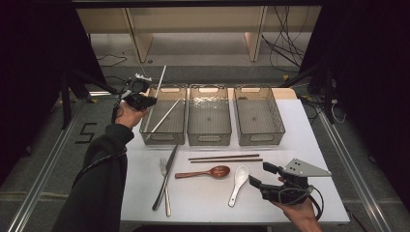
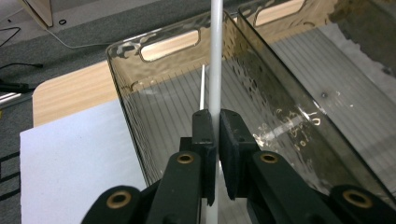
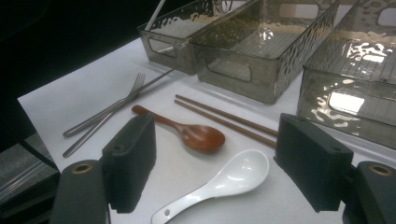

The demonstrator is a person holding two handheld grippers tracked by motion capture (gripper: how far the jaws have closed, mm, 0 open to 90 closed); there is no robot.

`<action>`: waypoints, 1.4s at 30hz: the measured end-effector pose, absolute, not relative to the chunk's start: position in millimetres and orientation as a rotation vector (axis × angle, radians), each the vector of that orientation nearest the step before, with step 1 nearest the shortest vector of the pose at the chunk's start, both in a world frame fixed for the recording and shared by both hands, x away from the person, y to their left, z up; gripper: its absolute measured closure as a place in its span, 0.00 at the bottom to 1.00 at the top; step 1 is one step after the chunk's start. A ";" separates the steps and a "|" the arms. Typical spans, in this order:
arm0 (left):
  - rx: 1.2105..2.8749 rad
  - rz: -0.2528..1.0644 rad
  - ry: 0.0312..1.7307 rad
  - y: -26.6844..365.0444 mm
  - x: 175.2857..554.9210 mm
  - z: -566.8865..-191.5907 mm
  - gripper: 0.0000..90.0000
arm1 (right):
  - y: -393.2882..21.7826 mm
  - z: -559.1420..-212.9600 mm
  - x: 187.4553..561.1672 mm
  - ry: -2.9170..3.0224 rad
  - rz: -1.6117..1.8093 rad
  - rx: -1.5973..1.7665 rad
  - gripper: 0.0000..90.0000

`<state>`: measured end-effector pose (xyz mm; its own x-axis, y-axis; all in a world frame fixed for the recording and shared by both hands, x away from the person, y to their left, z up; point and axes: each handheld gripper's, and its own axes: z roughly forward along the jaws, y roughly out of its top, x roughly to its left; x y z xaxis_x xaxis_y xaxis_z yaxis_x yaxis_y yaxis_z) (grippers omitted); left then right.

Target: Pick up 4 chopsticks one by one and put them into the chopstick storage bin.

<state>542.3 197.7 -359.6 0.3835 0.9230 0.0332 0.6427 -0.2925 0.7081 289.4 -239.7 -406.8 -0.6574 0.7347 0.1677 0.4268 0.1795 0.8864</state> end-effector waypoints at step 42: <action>2.032 0.550 1.382 197.3 533.7 -379.0 0.72 | -240.7 -406.6 289.0 2.160 1.468 1.110 0.33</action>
